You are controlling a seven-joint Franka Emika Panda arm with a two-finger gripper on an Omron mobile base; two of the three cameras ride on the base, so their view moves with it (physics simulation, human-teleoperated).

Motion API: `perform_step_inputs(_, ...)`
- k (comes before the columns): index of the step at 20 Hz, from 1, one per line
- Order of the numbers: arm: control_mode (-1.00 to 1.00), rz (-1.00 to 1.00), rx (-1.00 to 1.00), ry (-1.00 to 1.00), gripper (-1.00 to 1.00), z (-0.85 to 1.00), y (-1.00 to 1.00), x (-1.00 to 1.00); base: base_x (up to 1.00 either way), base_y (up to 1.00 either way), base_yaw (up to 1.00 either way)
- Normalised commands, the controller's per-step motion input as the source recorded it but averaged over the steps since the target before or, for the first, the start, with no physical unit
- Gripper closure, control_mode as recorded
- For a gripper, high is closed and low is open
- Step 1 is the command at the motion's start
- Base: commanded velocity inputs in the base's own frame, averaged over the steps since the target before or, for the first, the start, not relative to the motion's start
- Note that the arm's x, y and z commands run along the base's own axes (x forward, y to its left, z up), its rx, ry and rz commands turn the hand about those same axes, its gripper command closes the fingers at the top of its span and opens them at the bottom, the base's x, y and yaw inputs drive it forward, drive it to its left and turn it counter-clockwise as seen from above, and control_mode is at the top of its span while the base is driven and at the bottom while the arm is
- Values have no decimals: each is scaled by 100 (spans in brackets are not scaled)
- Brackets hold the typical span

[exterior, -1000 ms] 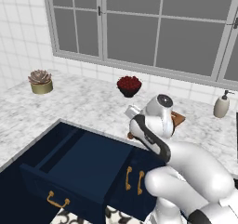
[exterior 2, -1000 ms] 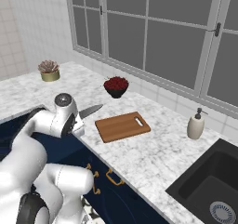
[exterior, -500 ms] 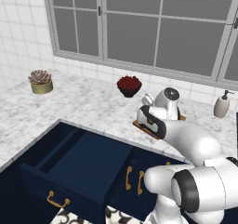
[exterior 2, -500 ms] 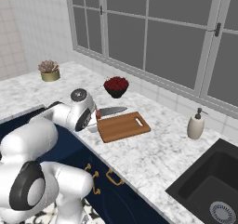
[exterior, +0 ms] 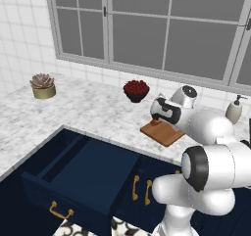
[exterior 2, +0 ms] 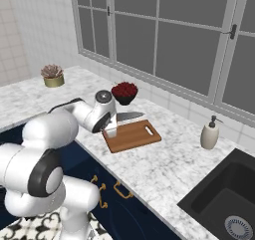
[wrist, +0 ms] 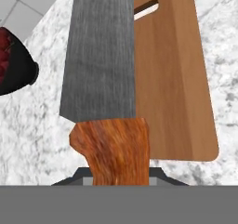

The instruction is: Pick up the knife from the drawer and place it on the cutting board. Then place the meat from the plate to the cutting board.

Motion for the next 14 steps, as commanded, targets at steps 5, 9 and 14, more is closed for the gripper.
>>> perform_step_inputs(5,-100,-1,-2,3,100,-30,-1,12,0,0,0)
perform_step_inputs(9,-100,-4,0,4,100,-19,-3,12,0,0,0)
perform_step_inputs(14,-100,-1,0,2,100,-14,-25,2,0,0,0)
